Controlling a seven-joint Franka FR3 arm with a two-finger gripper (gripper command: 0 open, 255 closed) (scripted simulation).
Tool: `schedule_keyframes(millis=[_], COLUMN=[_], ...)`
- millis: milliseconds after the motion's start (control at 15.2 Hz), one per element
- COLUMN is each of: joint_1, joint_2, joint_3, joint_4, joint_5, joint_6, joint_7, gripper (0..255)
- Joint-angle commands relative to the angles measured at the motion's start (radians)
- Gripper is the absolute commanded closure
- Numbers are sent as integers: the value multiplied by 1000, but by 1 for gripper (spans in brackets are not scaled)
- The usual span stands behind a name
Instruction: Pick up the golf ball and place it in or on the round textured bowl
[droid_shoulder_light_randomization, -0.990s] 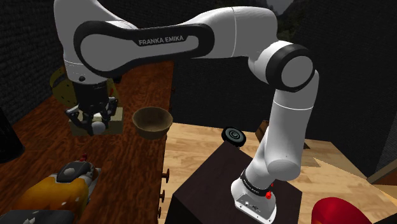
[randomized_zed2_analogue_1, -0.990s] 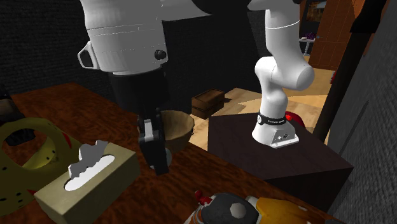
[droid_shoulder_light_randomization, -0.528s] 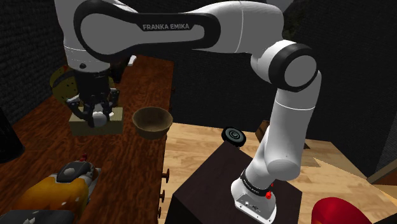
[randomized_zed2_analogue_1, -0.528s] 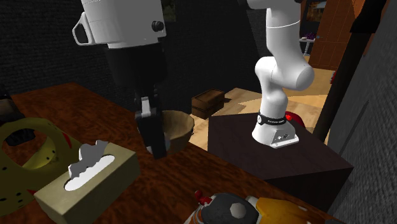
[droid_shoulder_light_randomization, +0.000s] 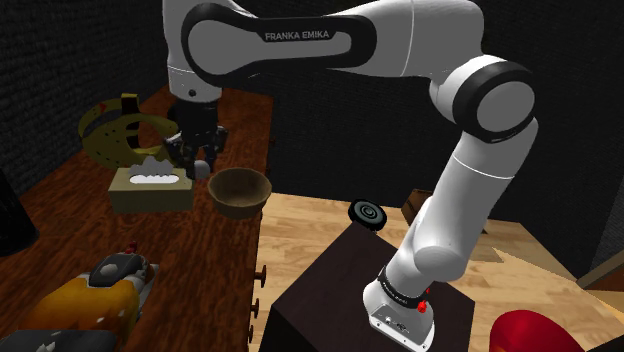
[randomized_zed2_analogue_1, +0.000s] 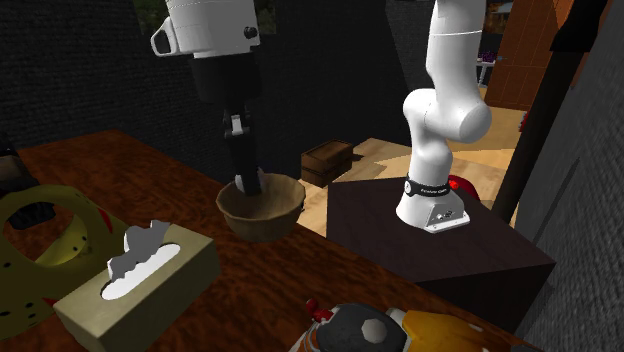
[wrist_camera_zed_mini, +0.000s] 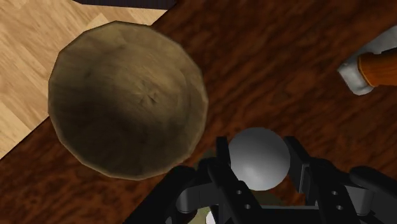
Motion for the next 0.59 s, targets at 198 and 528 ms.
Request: schedule_keyframes(millis=[198, 528], joint_1=[-68, -111], joint_2=[-99, -150], joint_3=[-55, -101], joint_4=[-112, -193], joint_5=[29, 37], joint_6=[10, 35], joint_7=[-132, -227], gripper=[255, 255])
